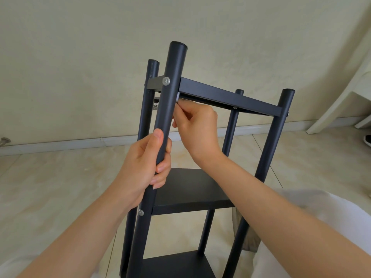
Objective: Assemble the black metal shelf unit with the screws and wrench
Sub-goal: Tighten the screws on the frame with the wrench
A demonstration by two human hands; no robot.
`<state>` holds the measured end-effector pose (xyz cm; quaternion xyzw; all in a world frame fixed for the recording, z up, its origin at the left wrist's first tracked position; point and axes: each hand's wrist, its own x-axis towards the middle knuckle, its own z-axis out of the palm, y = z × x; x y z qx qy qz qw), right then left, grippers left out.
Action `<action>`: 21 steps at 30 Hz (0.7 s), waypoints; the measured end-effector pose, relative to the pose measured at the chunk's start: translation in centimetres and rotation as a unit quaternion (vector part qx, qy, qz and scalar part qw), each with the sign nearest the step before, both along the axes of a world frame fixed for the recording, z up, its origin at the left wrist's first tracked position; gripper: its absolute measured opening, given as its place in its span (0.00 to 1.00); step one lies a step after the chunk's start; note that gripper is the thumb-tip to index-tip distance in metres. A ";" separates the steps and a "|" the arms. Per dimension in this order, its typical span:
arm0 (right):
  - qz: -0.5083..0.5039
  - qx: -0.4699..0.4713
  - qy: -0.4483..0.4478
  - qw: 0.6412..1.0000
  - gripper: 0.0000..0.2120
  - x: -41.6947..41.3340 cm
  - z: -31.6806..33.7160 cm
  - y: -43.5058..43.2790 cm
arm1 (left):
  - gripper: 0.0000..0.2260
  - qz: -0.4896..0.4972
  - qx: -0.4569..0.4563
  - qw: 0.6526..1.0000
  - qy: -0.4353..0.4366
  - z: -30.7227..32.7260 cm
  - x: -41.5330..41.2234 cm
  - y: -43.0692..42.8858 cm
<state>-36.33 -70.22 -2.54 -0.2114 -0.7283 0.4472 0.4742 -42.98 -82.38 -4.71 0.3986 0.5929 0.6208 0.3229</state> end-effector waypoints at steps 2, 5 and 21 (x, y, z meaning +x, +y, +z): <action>-0.003 0.001 0.018 1.000 0.15 -0.5 -0.3 -0.2 | 0.36 0.001 -0.003 1.000 -0.002 -0.1 -0.1 0.0; -0.017 0.011 0.051 0.999 0.12 -1.3 -0.7 -0.2 | 0.30 0.006 -0.005 1.000 -0.007 -0.2 -0.2 -0.1; 0.015 -0.048 -0.035 0.998 0.16 -1.0 0.0 -0.6 | 0.25 0.022 -0.003 1.000 -0.018 -0.3 -0.7 -0.6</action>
